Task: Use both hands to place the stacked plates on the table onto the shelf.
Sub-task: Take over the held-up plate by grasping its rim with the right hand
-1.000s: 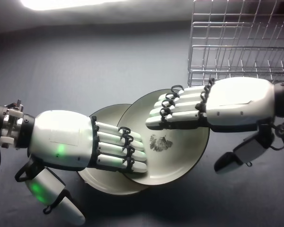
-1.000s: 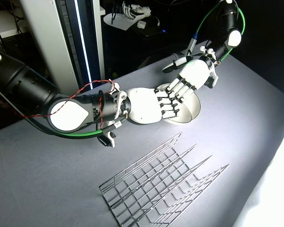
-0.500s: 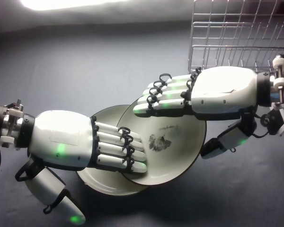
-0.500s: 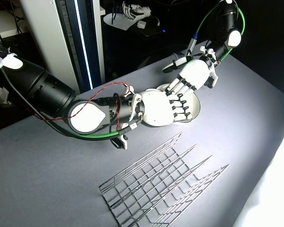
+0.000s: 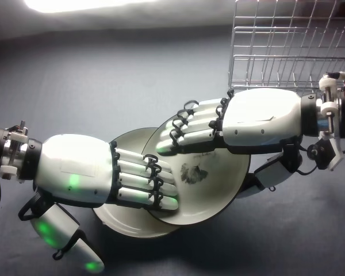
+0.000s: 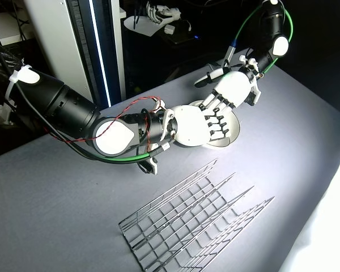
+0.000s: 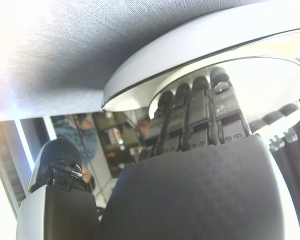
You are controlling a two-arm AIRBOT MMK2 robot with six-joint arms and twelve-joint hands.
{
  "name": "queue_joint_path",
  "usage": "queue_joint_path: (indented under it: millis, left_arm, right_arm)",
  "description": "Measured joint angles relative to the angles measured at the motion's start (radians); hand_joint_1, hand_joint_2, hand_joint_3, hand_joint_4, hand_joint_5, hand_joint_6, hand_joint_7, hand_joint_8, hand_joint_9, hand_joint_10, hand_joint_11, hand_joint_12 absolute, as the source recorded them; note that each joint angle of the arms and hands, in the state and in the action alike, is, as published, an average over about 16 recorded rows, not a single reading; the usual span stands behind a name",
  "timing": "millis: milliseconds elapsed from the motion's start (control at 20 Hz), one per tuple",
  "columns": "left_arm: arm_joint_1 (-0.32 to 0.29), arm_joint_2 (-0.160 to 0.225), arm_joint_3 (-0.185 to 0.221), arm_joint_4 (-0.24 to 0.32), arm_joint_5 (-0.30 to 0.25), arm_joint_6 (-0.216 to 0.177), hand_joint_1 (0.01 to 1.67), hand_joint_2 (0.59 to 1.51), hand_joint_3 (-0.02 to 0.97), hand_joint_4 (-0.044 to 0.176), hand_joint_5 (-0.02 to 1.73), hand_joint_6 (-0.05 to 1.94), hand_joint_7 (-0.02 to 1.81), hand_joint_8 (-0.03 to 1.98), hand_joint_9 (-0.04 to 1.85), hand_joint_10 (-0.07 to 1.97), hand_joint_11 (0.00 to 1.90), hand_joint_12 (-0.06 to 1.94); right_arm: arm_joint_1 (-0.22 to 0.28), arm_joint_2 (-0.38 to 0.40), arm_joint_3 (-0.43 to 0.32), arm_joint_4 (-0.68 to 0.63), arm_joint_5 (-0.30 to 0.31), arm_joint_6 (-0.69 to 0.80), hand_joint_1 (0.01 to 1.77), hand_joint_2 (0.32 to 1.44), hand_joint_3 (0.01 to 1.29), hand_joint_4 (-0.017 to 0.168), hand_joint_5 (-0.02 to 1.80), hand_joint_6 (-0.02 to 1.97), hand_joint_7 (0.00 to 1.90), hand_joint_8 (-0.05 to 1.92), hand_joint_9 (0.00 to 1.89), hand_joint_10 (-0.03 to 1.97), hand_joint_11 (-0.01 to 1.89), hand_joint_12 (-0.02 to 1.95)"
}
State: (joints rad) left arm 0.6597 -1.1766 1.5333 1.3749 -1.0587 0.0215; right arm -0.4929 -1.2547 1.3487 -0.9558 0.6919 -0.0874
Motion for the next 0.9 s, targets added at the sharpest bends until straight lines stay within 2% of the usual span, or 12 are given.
queue_joint_path:
  millis: [200,450,700,900]
  left_arm:
    - [-0.001,0.001,0.000,-0.002,-0.001,-0.005,0.01,1.112,0.020,-0.003,0.00,-0.02,-0.01,-0.02,-0.01,-0.02,0.02,-0.01]
    - [-0.017,0.011,0.000,-0.003,-0.001,-0.018,0.01,1.112,0.020,-0.001,0.00,-0.01,-0.01,-0.01,0.00,-0.01,0.02,0.00]
    - [-0.057,0.044,-0.006,-0.008,-0.002,-0.040,0.01,1.112,0.020,0.000,0.00,-0.01,0.00,0.00,0.01,0.00,0.02,0.01]
    - [-0.092,0.091,-0.017,-0.007,0.000,-0.056,0.01,1.113,0.020,0.002,0.01,0.00,0.01,0.01,0.02,0.00,0.02,0.01]
  right_arm:
    - [0.001,-0.004,0.000,0.001,0.009,-0.003,1.17,0.98,0.02,-0.002,0.36,0.16,0.35,0.11,0.29,0.22,0.13,1.02]
    - [0.003,-0.004,-0.001,0.004,0.028,-0.005,1.19,1.00,0.02,-0.002,0.61,0.49,0.60,0.33,0.50,0.60,0.31,1.50]
    - [0.008,-0.004,-0.001,0.007,0.048,-0.007,1.22,1.01,0.02,0.001,0.77,0.83,0.77,0.57,0.64,1.00,0.50,1.59]
    - [0.021,-0.003,-0.002,0.004,0.057,-0.007,1.24,1.01,0.02,0.003,0.82,1.09,0.82,0.80,0.69,1.27,0.59,1.64]
